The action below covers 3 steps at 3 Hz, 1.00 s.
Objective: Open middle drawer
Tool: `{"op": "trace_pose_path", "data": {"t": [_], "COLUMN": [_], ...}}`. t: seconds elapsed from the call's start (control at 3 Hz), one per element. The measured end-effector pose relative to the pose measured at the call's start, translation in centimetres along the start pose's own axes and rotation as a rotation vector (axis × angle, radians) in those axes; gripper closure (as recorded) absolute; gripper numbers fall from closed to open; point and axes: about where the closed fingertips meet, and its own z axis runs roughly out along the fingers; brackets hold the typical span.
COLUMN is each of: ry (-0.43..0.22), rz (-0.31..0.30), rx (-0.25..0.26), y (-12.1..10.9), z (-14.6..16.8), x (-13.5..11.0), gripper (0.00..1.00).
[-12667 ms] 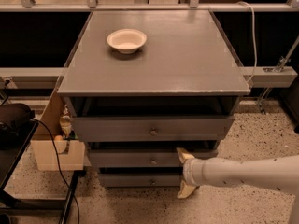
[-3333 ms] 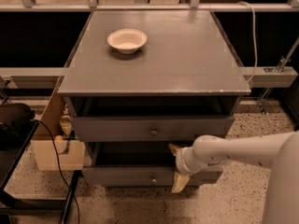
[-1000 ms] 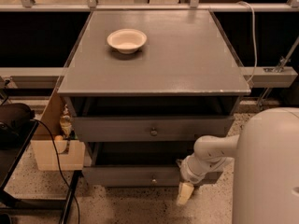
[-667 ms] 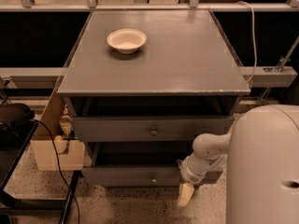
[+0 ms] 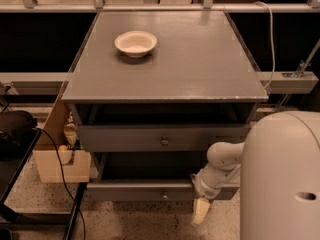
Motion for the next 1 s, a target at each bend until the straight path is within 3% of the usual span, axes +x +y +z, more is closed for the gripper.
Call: {"op": "trace_pose_path", "data": {"t": [1.0], "ry": [-0.002], "rz": [0.021], "rx": [-0.044], "y": [2.6], "z": [-1.3], "x": [1.2], "gripper": [0.00]}}
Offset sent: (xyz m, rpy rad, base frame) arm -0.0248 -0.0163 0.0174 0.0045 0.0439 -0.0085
